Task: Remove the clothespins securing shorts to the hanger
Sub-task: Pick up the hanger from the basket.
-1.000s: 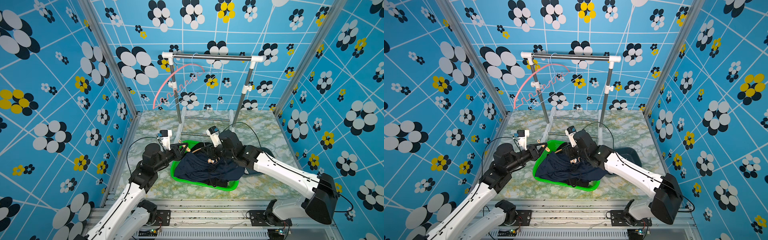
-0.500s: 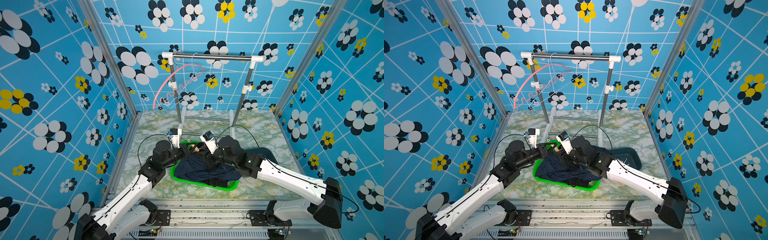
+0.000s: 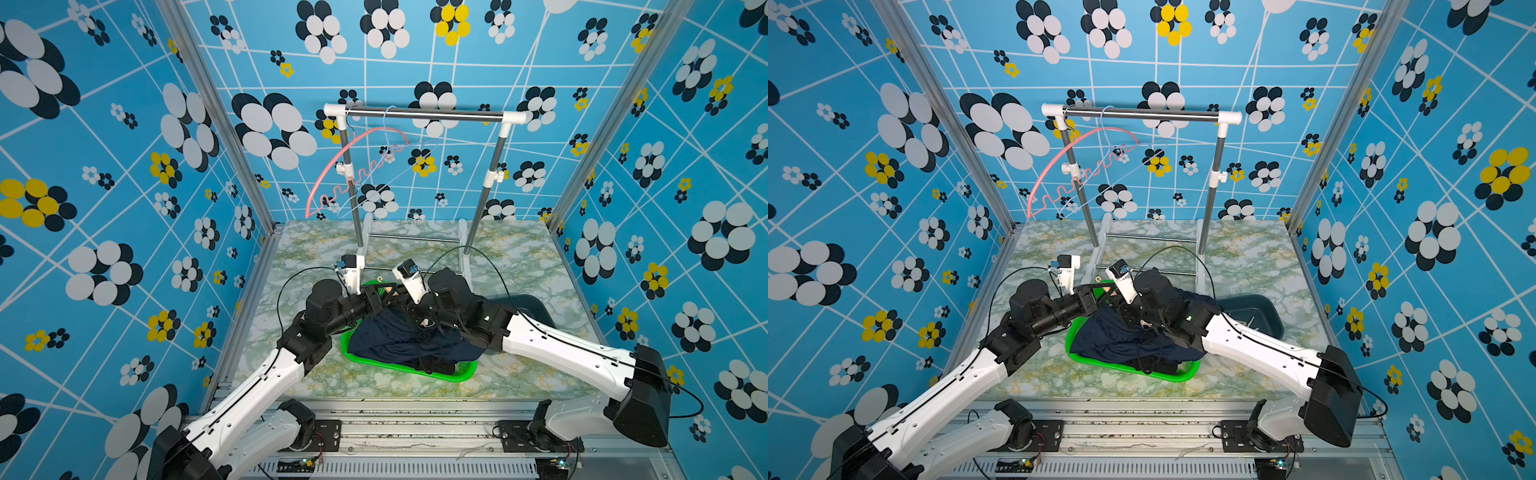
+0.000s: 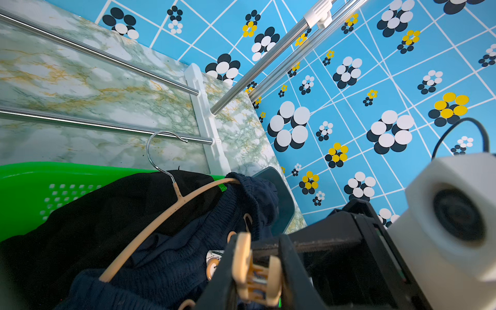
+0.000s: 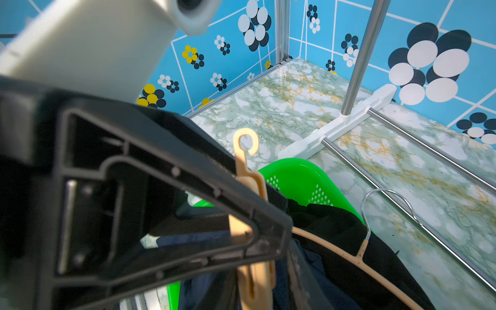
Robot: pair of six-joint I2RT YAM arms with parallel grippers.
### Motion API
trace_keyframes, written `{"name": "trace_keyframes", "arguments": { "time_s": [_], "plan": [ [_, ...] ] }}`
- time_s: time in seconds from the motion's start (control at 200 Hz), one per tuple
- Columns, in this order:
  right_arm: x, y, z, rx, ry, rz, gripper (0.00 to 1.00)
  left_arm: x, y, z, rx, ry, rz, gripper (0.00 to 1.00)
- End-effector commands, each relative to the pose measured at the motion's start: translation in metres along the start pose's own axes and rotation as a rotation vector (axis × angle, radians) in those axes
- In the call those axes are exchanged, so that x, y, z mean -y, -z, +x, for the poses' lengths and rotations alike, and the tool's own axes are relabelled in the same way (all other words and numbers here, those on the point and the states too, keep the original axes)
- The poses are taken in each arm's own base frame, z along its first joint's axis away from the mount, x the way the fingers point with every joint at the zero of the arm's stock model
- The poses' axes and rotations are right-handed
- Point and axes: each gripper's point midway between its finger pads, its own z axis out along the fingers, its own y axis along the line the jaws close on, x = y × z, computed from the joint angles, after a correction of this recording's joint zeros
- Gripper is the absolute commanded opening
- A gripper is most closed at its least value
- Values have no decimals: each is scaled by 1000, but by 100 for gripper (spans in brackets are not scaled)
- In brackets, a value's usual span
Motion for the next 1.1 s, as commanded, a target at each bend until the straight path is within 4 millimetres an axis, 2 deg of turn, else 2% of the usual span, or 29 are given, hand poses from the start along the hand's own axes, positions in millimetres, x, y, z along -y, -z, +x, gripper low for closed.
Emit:
{"name": "trace_keyframes", "arguments": {
  "time_s": [0.0,0.09,0.185,0.25,0.365,0.49,0.575,0.7,0.8,0.93,1.095],
  "plan": [
    [3,-1,-18,53,3,28,25,16,-3,-3,-3,5,60,0],
    [3,-3,-15,47,1,32,16,18,-5,-4,-3,13,73,0],
    [6,-2,-12,42,-4,46,7,18,-5,-4,0,16,75,8],
    [9,1,-10,41,-8,59,0,17,-5,-6,9,13,70,17],
    [16,6,-3,34,-22,96,0,17,-3,-10,28,-2,60,34],
    [26,13,6,18,-39,151,0,15,2,-16,52,-22,43,65],
    [36,21,13,-1,-56,206,0,13,6,-21,70,-44,27,76],
    [60,39,27,-49,-91,337,0,5,13,-29,101,-76,-12,80],
    [91,61,43,-107,-160,482,0,-1,12,-31,89,-97,-33,80],
    [136,95,80,-199,-309,637,0,-8,1,-30,32,-86,-14,82],
    [174,135,122,-259,-461,762,0,-17,-20,-28,-54,-76,12,83]
  ]
}}
